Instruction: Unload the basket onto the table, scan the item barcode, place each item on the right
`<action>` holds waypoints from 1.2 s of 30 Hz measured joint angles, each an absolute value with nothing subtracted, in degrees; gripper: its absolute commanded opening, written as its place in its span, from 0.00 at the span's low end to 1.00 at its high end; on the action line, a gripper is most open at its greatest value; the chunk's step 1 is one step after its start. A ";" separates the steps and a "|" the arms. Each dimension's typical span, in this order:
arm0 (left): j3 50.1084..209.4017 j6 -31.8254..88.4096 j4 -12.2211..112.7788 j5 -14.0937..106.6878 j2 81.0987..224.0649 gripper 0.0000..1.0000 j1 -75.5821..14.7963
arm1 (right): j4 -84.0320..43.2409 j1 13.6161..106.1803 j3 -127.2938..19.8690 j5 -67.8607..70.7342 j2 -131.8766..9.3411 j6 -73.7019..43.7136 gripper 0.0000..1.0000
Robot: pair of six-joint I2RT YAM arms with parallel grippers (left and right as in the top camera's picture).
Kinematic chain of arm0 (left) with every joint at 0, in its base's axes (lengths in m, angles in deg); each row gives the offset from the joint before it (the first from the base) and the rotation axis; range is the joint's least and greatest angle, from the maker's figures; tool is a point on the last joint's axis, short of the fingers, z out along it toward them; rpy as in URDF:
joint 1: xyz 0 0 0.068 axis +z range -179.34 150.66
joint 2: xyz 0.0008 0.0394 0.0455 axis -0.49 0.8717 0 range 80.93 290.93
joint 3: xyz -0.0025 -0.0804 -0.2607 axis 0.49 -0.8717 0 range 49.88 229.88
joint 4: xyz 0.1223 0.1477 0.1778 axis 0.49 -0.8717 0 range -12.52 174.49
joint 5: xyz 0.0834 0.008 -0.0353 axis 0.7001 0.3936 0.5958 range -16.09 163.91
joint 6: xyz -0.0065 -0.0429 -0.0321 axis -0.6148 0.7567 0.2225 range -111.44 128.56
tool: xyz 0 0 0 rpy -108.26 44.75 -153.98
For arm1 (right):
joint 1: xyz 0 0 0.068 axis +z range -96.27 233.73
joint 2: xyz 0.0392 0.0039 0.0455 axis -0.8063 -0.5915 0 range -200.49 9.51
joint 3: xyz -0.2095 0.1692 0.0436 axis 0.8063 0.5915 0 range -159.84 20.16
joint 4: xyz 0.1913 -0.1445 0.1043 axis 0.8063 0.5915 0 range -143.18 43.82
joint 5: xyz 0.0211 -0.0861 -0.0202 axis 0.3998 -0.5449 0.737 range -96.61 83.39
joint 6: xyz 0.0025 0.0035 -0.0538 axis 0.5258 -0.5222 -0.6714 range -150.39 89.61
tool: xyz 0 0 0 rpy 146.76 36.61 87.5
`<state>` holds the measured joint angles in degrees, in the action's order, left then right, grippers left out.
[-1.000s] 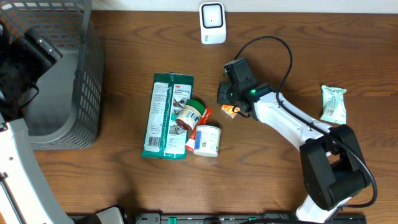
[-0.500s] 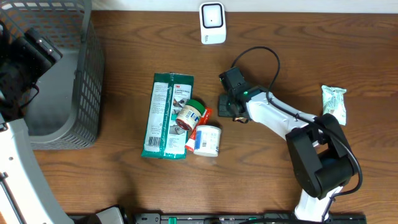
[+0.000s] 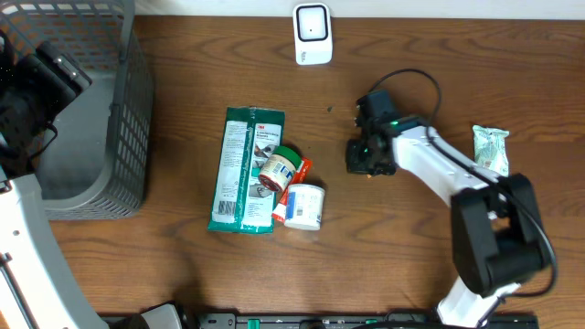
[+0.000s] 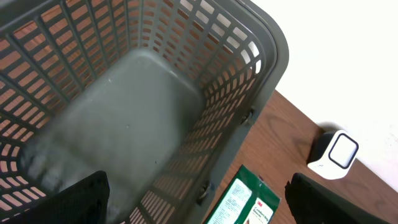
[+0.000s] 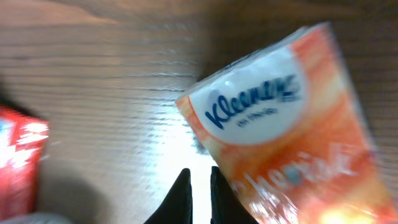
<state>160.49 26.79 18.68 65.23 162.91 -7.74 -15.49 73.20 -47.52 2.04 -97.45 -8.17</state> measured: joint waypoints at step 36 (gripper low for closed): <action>160.49 26.79 18.68 65.25 162.91 0.88 -7.74 | -7.40 73.98 -47.52 -4.58 -84.18 -13.57 0.66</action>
<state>160.49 26.79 18.68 65.25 162.91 -7.74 -7.40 73.98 -47.52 -4.58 -84.18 -13.57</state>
